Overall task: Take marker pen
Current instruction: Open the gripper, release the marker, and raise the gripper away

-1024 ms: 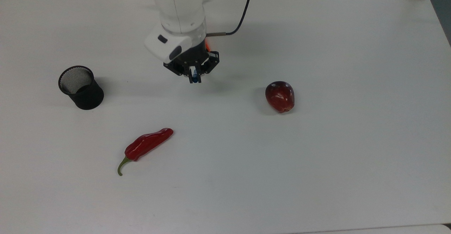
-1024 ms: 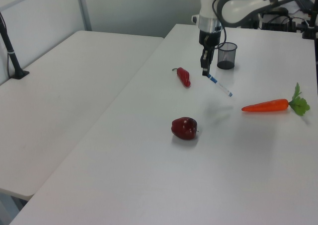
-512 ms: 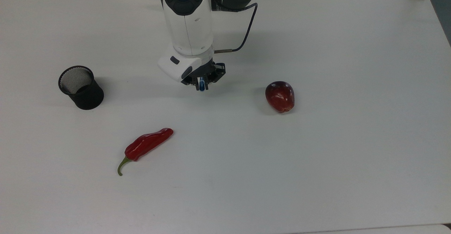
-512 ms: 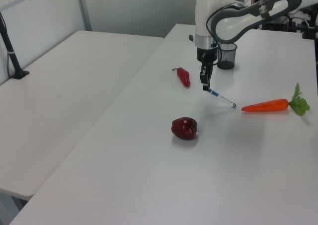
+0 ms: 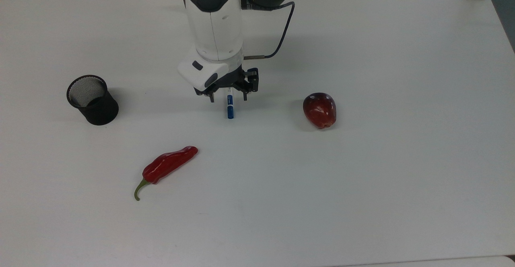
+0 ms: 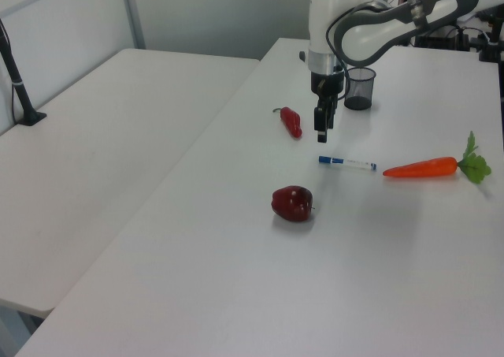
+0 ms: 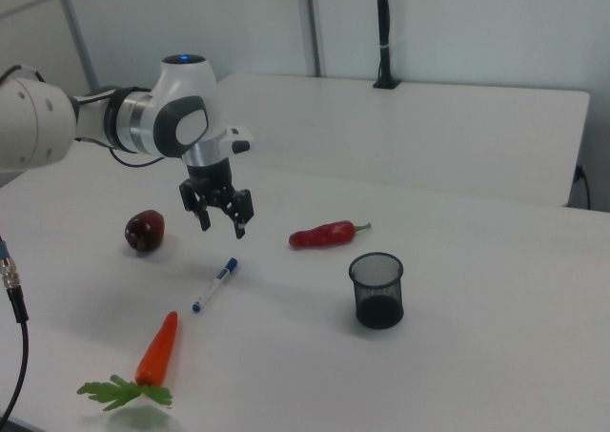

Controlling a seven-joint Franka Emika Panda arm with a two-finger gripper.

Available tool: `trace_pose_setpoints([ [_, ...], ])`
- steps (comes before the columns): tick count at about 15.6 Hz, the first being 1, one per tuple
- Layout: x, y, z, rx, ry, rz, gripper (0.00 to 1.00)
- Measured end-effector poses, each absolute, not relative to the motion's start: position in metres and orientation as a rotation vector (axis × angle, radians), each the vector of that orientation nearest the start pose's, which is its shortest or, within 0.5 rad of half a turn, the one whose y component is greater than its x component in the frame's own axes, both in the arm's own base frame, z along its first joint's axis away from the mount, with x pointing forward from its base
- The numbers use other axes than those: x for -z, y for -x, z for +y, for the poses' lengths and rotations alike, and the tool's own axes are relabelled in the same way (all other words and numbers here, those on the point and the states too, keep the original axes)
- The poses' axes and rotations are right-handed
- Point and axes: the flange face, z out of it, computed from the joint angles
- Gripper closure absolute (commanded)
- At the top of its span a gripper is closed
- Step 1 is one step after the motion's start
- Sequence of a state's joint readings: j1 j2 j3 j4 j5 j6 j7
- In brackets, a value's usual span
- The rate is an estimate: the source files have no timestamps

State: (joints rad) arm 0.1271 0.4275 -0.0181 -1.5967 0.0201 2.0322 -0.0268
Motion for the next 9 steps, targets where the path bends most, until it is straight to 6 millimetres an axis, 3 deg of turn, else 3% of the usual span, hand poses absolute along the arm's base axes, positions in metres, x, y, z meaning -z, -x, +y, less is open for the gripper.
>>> trace_pose_setpoints([
  [4, -0.427, -0.663, 0.069, 0.014, 3.203, -0.199, 0.0],
  [9, -0.511, -0.627, 0.055, -0.014, 3.231, -0.17, 0.0],
])
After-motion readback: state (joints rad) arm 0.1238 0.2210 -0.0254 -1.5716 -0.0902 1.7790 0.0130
